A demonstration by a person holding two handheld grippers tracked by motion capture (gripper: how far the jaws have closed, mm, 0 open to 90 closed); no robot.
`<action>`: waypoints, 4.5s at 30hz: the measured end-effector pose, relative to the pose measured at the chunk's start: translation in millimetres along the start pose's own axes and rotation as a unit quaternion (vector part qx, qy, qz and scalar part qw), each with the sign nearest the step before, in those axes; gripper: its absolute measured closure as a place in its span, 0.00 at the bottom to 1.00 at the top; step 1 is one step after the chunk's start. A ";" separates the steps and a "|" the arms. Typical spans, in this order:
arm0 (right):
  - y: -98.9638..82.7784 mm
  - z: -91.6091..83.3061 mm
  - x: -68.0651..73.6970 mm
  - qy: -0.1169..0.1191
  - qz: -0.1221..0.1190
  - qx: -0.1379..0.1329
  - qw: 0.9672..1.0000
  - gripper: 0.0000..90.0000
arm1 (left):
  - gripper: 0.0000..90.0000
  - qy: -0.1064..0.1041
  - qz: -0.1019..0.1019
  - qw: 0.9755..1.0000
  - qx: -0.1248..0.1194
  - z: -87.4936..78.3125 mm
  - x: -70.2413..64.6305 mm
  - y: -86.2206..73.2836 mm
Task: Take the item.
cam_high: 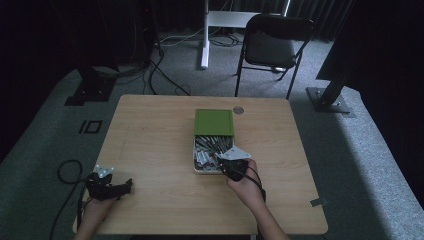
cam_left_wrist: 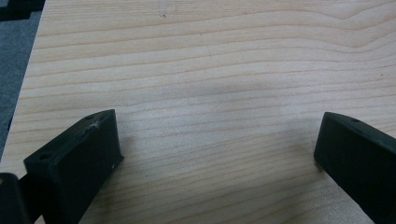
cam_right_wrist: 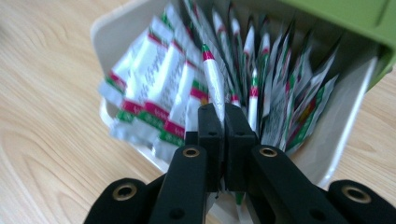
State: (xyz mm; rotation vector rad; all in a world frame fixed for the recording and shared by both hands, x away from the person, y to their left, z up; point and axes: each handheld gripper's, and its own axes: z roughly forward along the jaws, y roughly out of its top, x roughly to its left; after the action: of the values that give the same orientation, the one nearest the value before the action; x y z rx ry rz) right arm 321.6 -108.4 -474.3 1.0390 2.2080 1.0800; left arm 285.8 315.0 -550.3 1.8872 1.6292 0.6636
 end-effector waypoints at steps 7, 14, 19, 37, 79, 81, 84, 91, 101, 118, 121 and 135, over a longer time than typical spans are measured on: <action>12.4 -13.4 -0.3 0.011 0.006 -0.028 1.000 0.98 | 0.01 0.000 0.000 1.000 0.000 0.0 0.0 0.0; 30.6 -32.4 -4.0 0.006 0.007 -0.068 0.998 0.98 | 0.01 0.000 0.000 1.000 0.000 0.0 0.0 0.0; 40.8 -43.4 -15.3 -0.011 0.005 -0.084 0.996 0.98 | 0.01 0.000 0.000 1.000 0.001 -0.1 0.1 0.0; 25.2 -44.1 -90.7 -0.127 0.050 -0.079 0.987 0.98 | 0.01 0.000 0.000 1.000 0.000 0.0 0.1 0.0; -43.5 74.8 -155.8 -0.169 0.140 0.050 0.974 0.94 | 0.01 0.000 0.000 1.000 0.000 0.0 0.0 0.0; -45.4 77.2 -155.0 -0.166 0.141 0.050 0.975 0.93 | 0.01 0.000 0.000 1.000 0.000 0.0 0.0 0.0; -45.1 77.6 -154.7 -0.158 0.148 0.049 0.975 0.91 | 0.01 0.000 0.000 1.000 0.000 0.0 0.0 0.0; -46.0 80.7 -150.7 -0.137 0.159 0.039 0.977 0.76 | 0.01 0.000 0.000 1.000 0.000 -0.1 0.1 0.0; -44.1 75.7 -145.6 -0.093 0.153 0.022 0.984 0.47 | 0.01 0.000 0.000 1.000 0.000 -0.1 0.0 0.0; -45.9 36.2 -143.5 -0.104 0.147 0.000 0.984 0.16 | 0.01 0.000 0.000 1.000 0.000 0.0 0.0 0.0; -51.3 29.5 -144.4 -0.110 0.151 0.002 0.982 0.15 | 0.01 0.000 0.000 1.000 0.000 0.0 0.0 0.0; -81.3 -3.0 -154.0 -0.140 0.177 0.002 0.974 0.15 | 0.01 0.000 0.000 1.000 0.000 0.0 0.0 0.0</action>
State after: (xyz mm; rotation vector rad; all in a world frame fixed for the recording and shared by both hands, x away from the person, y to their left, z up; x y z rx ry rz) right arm 378.0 -264.8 -526.2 1.5262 1.8447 0.9968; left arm 285.8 315.0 -550.3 1.8874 1.6292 0.6636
